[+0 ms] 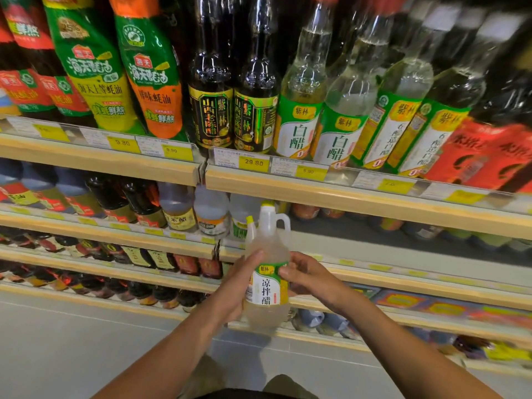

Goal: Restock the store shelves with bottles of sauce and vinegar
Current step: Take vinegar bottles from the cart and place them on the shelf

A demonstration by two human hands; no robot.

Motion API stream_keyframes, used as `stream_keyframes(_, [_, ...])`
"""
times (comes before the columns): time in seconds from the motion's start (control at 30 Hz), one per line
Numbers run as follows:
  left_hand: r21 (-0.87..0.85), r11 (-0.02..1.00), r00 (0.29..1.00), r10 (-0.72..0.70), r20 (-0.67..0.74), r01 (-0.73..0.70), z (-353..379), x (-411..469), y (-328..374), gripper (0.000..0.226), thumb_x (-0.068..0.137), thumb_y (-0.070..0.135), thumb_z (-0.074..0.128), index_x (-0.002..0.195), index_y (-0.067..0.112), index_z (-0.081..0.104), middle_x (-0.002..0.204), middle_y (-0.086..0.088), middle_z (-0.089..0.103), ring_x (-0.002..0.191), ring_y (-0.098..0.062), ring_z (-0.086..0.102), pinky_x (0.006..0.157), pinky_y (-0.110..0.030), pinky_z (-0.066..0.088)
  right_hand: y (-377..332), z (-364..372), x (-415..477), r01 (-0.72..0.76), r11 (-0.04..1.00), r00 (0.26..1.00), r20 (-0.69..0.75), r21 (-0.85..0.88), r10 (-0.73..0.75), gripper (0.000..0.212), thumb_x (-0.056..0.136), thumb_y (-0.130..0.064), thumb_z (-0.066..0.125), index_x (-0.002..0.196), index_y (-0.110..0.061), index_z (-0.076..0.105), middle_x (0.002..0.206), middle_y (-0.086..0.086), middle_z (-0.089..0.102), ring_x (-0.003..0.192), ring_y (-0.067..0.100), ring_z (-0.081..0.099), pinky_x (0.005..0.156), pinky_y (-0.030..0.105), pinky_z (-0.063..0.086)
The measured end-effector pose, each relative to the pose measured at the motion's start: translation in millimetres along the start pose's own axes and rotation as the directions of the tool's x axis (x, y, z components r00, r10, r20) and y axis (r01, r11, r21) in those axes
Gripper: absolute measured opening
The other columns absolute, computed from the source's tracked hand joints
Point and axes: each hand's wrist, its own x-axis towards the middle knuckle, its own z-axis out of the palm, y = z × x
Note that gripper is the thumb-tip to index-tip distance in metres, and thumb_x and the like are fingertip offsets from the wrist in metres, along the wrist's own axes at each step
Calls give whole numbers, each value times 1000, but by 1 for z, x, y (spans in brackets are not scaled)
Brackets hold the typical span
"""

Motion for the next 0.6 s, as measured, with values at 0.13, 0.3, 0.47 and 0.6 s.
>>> stream_keyframes(0.13, [6,1000,997,-14,77,13,12,6,2,61,86,55,66,134,18,63,126,-18,72,118,-35,69,95,-47,59,7,-1,0,12,999,1000,-9,-35,-12,58,75,-54,78,123,-24,67,115,1,77,109,22,73,92,40,59])
stream_keyframes(0.3, [52,999,999,-11,53,9,11,13,-1,74,83,60,72,143,19,56,132,-14,70,123,-31,67,106,-51,52,14,1,11,-6,1000,996,-88,-16,5,48,69,-52,82,108,-25,74,104,-2,80,96,17,76,80,32,61])
stream_keyframes(0.47, [259,963,997,62,44,-72,-6,11,6,47,86,69,68,128,47,66,133,9,70,124,-11,66,98,-43,57,6,-21,25,-13,999,989,-150,-37,7,31,77,-42,84,103,-28,77,100,-3,80,90,13,77,63,18,56])
stream_keyframes(0.6, [525,841,971,213,-104,-129,-21,19,14,39,100,33,67,138,38,56,147,3,57,126,-9,59,101,-33,51,-18,-48,46,-8,997,978,-209,-83,-9,31,72,-47,88,97,-31,80,100,-3,80,95,17,76,69,21,56])
